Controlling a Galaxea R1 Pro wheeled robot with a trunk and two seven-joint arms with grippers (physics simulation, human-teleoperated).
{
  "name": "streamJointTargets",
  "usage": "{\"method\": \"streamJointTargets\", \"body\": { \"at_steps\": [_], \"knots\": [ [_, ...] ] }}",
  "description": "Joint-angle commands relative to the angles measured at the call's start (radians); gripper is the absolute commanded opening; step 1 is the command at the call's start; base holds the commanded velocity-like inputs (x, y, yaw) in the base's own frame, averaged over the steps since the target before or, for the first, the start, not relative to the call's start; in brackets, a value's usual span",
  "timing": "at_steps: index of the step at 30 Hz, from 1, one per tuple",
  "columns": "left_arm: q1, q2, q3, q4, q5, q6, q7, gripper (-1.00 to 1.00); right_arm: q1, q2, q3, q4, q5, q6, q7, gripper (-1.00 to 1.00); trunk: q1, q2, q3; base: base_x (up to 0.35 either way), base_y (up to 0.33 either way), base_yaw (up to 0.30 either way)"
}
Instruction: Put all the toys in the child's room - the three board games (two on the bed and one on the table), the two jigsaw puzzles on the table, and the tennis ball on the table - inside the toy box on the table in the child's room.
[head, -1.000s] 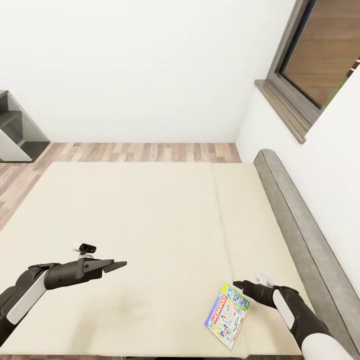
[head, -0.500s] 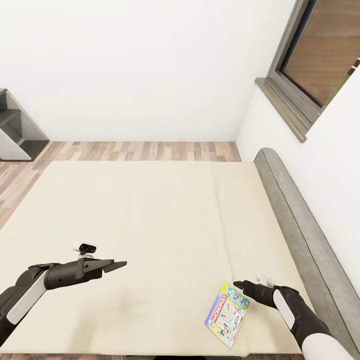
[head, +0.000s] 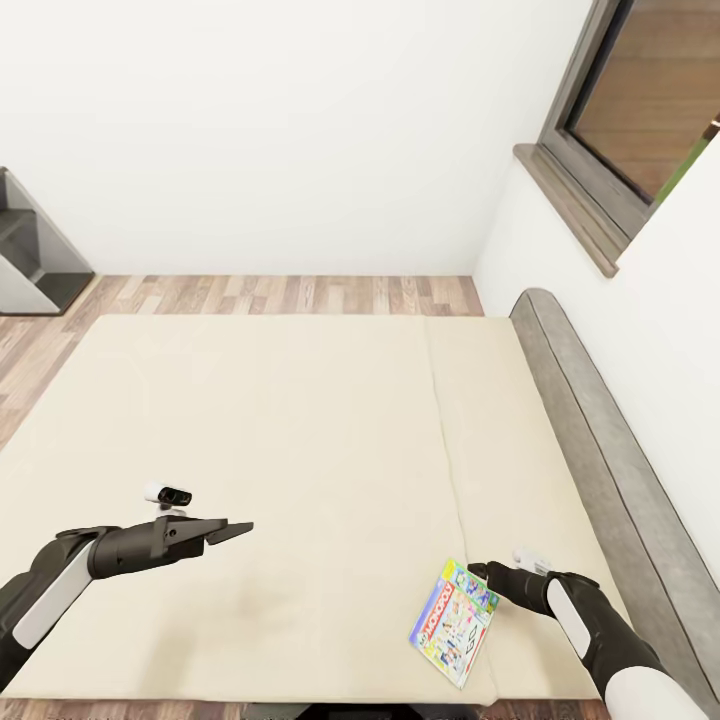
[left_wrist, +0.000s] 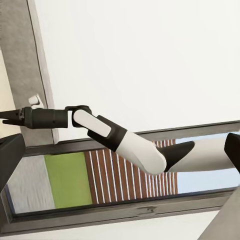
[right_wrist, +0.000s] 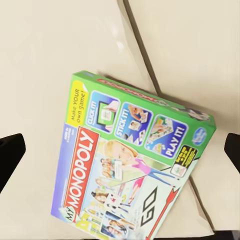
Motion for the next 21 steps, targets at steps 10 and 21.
{"method": "streamJointTargets", "body": {
  "at_steps": [10,21],
  "knots": [
    [-0.001,0.001,-0.003,0.000,0.007,0.010,-0.001,1.00,0.000,0.000,-0.003,-0.001,-0.001,0.006,0.007,1.00,0.000,-0.002,-0.005,0.000,0.000,0.000],
    [-0.001,0.001,-0.003,0.000,0.007,0.010,-0.001,1.00,0.000,0.000,-0.003,-0.001,0.001,0.008,0.004,1.00,0.000,-0.002,-0.017,0.000,0.000,0.000]
  ]
}}
